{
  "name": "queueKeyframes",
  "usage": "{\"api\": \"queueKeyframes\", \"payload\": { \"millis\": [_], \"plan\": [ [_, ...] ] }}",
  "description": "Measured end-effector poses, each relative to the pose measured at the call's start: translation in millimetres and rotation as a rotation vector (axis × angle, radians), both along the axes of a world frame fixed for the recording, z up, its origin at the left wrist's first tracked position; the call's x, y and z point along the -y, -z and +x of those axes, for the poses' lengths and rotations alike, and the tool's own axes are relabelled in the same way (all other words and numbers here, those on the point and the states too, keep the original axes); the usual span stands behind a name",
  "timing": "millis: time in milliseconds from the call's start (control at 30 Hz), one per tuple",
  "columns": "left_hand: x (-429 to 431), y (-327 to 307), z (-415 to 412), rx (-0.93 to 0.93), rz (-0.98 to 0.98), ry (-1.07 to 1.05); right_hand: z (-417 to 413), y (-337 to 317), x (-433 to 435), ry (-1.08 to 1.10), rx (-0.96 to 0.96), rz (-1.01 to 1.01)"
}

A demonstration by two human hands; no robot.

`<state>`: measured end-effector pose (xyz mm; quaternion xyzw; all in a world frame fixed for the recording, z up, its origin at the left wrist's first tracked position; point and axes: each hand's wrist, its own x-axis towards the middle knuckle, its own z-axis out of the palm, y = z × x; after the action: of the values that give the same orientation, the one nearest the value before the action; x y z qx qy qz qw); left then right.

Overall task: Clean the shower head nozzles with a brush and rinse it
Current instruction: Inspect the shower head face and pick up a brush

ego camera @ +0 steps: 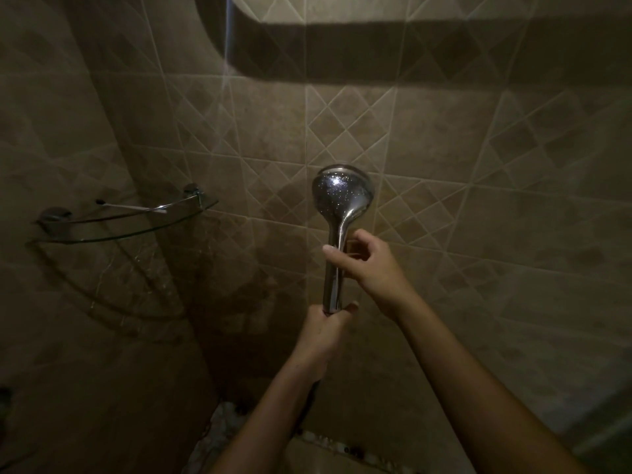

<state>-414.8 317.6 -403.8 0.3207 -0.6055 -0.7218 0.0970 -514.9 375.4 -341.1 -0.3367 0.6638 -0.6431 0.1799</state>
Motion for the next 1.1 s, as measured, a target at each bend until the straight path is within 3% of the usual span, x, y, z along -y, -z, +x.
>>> {"api": "queueKeyframes", "payload": {
  "millis": [100,267,400,467,667,867,1033,1100],
  "plan": [
    [0.0,3.1,-1.7,-0.012,-0.014,-0.009,-2.4,-2.0,-2.4,0.016,-0.04,0.016],
    [2.2,1.1,0.0,-0.044,0.046,0.02,-1.6,-5.7,-8.9,-0.159,0.174,-0.064],
    [-3.1,3.7,-0.9,-0.033,0.005,0.025,2.7,-2.5,-3.5,-0.001,-0.176,0.101],
    [-3.3,4.9,0.2,-0.032,0.003,0.028,0.3,-1.1,-2.7,0.037,-0.242,0.123],
    [-0.6,8.1,1.0,-0.01,-0.003,0.03,-3.1,-1.1,-9.4,-0.147,0.023,0.053],
    [0.9,7.3,-2.0,0.028,-0.049,0.048,6.1,-0.1,-4.4,0.045,-0.171,0.094],
    [1.8,7.6,1.8,0.022,-0.008,0.044,4.5,-2.2,-9.7,-0.086,0.076,0.002],
    [2.0,6.9,1.3,0.017,-0.012,0.042,6.8,-1.9,-10.7,-0.109,0.082,0.0]
  ]
}}
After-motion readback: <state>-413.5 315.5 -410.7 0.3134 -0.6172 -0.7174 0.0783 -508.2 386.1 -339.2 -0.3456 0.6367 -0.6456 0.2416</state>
